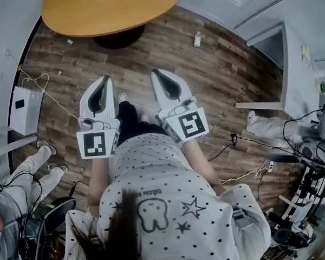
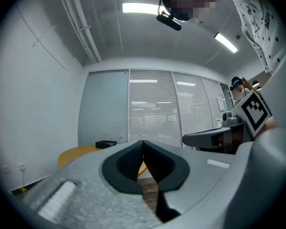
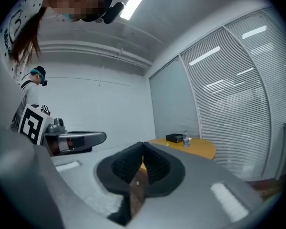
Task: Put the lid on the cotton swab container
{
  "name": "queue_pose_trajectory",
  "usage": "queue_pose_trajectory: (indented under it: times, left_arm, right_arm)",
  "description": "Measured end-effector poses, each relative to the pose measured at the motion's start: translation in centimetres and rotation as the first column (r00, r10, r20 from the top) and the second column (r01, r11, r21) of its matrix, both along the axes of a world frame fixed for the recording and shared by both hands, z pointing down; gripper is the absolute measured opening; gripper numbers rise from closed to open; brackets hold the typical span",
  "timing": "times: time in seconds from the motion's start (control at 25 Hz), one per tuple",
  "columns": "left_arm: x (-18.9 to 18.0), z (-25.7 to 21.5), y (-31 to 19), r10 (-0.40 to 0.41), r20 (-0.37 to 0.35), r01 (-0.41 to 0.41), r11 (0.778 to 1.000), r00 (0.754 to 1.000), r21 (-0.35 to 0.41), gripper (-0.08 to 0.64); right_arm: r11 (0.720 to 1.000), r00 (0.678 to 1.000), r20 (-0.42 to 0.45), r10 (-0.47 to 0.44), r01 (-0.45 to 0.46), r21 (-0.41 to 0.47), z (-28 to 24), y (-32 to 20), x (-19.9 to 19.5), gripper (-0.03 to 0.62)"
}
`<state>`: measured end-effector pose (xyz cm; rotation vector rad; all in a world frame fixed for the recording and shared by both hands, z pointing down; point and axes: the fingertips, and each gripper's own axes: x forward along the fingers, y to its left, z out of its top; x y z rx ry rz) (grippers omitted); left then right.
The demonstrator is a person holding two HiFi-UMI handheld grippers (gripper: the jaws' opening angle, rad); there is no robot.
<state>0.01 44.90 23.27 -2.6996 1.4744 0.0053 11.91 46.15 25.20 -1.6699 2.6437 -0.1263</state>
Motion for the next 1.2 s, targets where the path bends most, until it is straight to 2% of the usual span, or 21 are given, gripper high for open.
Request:
queue_pose_trajectory:
  times: [0.36,0.64,0.88,1.2]
  left_arm:
    - [-2.5,0.0,-9.4,0.035,-0.014,-0.035,0.999,0.999,-0.025,0.011]
    - [-5.1,-1.3,-16.5,0.085,-0.004,-0.085,0.996,0.996,-0.004,0.011]
    - [-6.2,-1.3,-19.3,0.108,-0.016,-0.108,0.994,0.994,0.005,0.011]
    - [-9.2,-0.3,-21.3,0.067,-0.027,-0.068,0.997,0.997,-0.044,0.011]
  right_arm:
    - [0.999,0.998,-0.053,0.029,-0.031,-0.043,0.1,-9.2,-2.3,0.005]
    - [0.996,0.995,-0.061,0.078,-0.081,-0.048,-1.2,-15.8,-4.2,0.005]
    - [0.992,0.994,-0.024,0.110,-0.111,-0.055,-1.0,-18.0,-4.2,0.005]
    - [0.992,0.994,-0.024,0.106,-0.107,-0.065,-0.8,-20.5,-5.9,0.005]
